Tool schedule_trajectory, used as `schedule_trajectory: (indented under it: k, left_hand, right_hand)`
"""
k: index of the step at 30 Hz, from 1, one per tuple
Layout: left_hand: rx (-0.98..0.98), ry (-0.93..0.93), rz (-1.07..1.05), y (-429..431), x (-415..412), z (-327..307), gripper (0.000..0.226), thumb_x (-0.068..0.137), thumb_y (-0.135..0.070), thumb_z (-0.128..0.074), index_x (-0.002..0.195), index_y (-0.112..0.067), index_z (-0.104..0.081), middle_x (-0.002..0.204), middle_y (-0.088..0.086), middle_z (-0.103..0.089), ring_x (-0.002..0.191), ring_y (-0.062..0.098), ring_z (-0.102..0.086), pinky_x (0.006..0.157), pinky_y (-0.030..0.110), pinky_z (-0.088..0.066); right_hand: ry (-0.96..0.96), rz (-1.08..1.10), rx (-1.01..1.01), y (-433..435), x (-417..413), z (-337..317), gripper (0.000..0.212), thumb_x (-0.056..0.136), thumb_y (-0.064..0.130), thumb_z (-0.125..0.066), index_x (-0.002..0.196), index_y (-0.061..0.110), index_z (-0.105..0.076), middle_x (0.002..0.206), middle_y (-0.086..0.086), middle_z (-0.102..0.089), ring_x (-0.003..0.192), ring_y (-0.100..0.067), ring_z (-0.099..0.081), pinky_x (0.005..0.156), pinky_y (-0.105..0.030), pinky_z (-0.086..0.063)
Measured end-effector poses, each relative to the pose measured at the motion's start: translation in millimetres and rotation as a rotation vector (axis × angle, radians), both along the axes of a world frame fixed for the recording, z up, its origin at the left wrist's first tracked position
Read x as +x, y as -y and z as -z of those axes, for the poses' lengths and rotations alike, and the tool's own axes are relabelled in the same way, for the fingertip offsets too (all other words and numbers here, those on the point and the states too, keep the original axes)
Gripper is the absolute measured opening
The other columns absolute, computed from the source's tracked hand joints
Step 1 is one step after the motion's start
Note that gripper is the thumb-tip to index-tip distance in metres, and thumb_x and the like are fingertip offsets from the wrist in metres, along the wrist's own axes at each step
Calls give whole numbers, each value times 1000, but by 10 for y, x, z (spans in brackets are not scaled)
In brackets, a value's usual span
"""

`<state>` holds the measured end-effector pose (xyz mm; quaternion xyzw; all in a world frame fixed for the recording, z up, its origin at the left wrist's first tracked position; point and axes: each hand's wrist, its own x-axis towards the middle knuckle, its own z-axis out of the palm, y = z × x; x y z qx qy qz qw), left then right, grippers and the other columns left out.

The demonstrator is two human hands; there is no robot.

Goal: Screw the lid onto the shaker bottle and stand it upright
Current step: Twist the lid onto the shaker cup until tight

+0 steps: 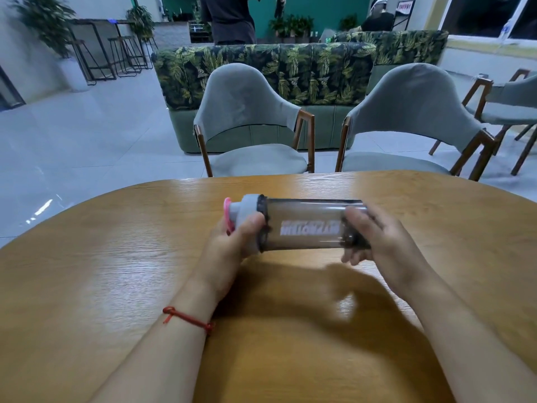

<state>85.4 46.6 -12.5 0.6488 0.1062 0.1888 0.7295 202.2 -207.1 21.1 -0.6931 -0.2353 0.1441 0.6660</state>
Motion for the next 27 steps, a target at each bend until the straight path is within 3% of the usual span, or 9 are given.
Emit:
schedule_trajectory:
  k: [4,7,9,14,17,20,23,25,27]
  left_hand:
    - [159,53,-13,56,-26,-11,81,84,-47,-83,149,-4,-62,121,5,-85,116,21,-80,100,36,-63]
    - [-5,20,-65,106,23,-32,56,83,-50,-82,133,-24,-79,120,9,-86,119,31,-79,111,62,-59]
    - [-124,-1,-77,77,66,-21,42,88,-50,-79,123,-25,-83,125,16,-84,119,35,-77,104,62,-63]
    - [27,13,-39,-46,23,81,95,89,-61,-87,160,-6,-55,146,25,-73,141,44,-66,121,70,-45]
    - [87,5,-16,16,30,60,100,87,-60,-89,161,-4,-52,145,23,-74,139,43,-68,119,70,-48]
    - [-160,3,-77,97,66,-48,86,82,-59,-86,155,-16,-64,130,15,-82,118,29,-79,99,60,-65]
    - [-293,-62,-47,97,77,-79,71,87,-59,-75,146,-19,-71,130,20,-81,106,28,-80,72,42,-70]
    - [-224,-51,-24,75,45,-89,52,92,-56,-70,131,-22,-79,126,18,-83,112,31,-78,78,44,-70]
    - [-92,-10,-29,79,-13,-56,66,93,-55,-76,145,-14,-69,131,17,-81,121,29,-78,98,50,-66]
  right_hand:
    - [-183,45,-119,-12,-9,-13,74,86,85,-62,100,16,-83,81,-18,-75,61,-26,-65,58,-37,-59]
    - [-33,37,6,-38,-34,27,37,91,58,-71,122,38,-74,120,-8,-76,91,-27,-78,82,-48,-67]
    - [145,-19,-39,-31,-51,55,52,91,43,-81,138,51,-62,124,13,-71,104,-19,-76,81,-37,-65]
    - [90,60,-9,-37,-25,73,55,84,69,-73,109,20,-73,82,-6,-71,67,-30,-69,56,-39,-54]
    - [8,92,-22,-42,19,81,64,85,76,-64,101,14,-75,71,-2,-68,63,-26,-67,59,-43,-55]
    - [133,54,20,-38,-15,89,40,90,60,-72,126,42,-71,107,6,-73,92,-26,-76,80,-49,-65]
    - [360,40,-126,-27,-49,124,61,91,50,-78,147,49,-54,129,10,-66,107,-25,-73,87,-42,-63]
    - [375,77,-126,-48,-63,123,48,93,62,-73,135,42,-61,109,8,-70,92,-21,-72,76,-40,-61]
    - [239,122,-103,-73,-75,88,59,89,85,-57,111,31,-66,83,-2,-65,71,-22,-62,59,-39,-52]
